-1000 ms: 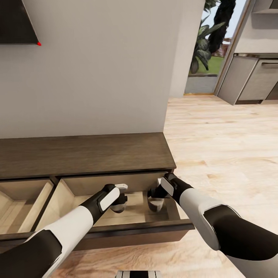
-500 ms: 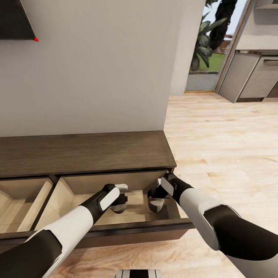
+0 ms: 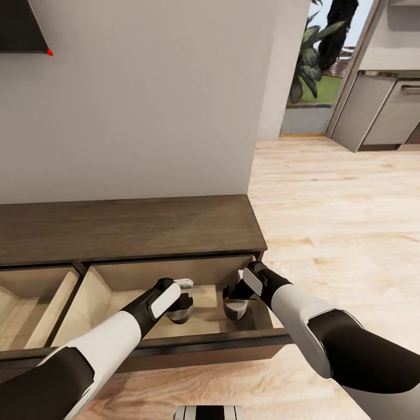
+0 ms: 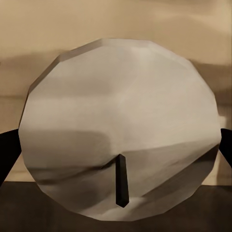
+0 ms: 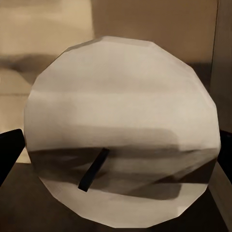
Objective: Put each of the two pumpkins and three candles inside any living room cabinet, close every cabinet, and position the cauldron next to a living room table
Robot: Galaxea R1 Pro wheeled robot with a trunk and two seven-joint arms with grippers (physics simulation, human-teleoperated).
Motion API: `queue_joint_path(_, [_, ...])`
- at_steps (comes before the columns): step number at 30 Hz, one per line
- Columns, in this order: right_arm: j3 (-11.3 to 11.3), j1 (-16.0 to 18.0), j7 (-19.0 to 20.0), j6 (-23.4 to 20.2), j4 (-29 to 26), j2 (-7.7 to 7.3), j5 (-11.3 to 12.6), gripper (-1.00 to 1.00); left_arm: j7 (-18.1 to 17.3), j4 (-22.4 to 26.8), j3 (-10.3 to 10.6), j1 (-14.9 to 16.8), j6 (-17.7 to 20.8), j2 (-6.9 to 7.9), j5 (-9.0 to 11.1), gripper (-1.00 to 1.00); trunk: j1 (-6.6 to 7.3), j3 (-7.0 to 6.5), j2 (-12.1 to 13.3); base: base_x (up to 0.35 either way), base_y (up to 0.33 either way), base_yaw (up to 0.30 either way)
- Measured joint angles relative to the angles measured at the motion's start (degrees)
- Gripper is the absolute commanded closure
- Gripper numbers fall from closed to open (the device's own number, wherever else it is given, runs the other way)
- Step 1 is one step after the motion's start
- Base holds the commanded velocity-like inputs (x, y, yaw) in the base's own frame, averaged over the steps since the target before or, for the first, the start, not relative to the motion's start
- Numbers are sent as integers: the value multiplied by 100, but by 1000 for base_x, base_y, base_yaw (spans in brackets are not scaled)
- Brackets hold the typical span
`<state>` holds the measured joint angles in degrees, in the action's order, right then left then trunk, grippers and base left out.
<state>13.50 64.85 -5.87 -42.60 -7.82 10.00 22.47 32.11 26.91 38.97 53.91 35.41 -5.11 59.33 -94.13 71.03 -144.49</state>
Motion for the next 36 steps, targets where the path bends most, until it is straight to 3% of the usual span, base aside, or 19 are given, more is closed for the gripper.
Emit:
queue_joint_path(23, [1,0,9,11,0,0,0,100,1,-2,11,-3,0,-7,-4,100,-5,44,-3,0,0,0])
queue_joint_path(24, [2,0,9,10,0,0,0,-100,-1,-1,13,-2,-1,-7,-4,100,-5,44,-3,0,0,0])
queue_joint_path(36, [-1,0,5,11,0,0,2,-100,-3,6,23,0,0,-11,-4,100,-5,44,-3,0,0,0])
